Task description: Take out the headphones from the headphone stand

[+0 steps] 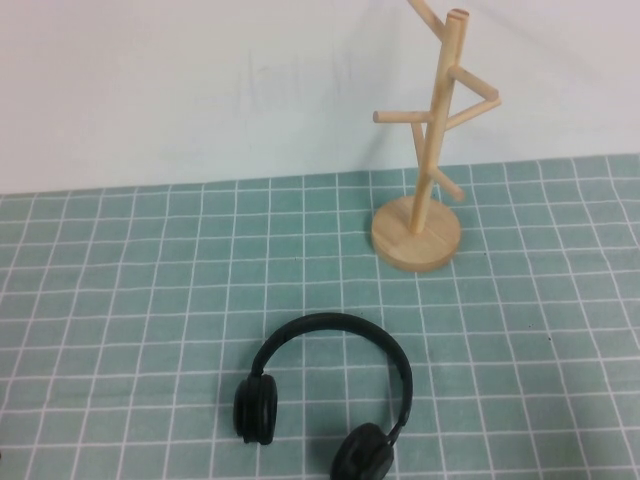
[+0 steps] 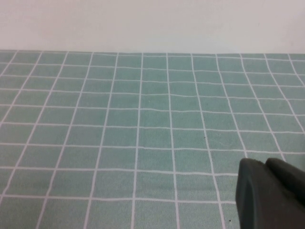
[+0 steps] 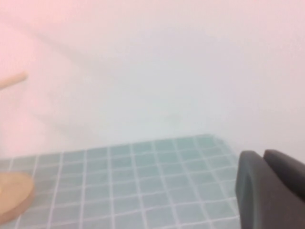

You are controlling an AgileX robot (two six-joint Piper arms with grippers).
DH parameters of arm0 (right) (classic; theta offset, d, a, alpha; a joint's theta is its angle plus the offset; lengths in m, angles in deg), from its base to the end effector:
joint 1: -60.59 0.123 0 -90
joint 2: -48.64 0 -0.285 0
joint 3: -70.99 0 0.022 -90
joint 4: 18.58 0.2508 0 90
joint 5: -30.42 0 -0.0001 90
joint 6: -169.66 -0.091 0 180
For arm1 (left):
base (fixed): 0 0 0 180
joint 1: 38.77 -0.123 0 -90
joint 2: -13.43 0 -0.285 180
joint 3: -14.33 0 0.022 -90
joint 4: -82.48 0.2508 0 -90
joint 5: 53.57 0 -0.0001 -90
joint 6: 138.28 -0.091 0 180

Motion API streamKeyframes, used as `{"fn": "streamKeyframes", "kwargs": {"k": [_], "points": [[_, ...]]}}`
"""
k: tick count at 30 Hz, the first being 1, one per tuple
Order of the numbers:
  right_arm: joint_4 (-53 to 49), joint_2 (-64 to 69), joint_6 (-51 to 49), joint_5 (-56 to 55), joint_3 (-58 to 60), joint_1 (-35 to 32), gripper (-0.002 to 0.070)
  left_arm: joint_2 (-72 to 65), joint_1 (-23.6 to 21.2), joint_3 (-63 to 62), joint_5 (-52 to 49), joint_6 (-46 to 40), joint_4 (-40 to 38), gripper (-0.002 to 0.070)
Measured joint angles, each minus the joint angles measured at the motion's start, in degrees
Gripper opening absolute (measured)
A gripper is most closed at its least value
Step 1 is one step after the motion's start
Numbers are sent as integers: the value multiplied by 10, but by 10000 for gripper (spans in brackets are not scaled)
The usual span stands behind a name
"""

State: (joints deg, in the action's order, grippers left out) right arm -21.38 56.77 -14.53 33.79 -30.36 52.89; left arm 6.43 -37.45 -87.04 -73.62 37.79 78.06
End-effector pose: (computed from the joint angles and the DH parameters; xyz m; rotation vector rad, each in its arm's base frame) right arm 0.0575 -0.0080 0.1990 0.1270 1.5689 -0.0886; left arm 0.0530 -0.0036 0.1742 0.0361 1.8433 -0.0432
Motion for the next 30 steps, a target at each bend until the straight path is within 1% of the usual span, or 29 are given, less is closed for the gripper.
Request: {"fn": "streamKeyframes", "kwargs": {"k": [3, 7, 16, 24, 30], "points": [[2, -7, -1, 3, 0, -14, -9, 0, 0, 0, 0, 0, 0, -4], [3, -7, -1, 12, 0, -10, -9, 0, 0, 0, 0, 0, 0, -4], [-11, -7, 10, 65, 0, 54, -9, 0, 0, 0, 0, 0, 0, -4], [-14, -7, -16, 178, 1, 55, -9, 0, 0, 0, 0, 0, 0, -4], [-14, -7, -17, 181, 1, 55, -9, 0, 0, 0, 0, 0, 0, -4]]}}
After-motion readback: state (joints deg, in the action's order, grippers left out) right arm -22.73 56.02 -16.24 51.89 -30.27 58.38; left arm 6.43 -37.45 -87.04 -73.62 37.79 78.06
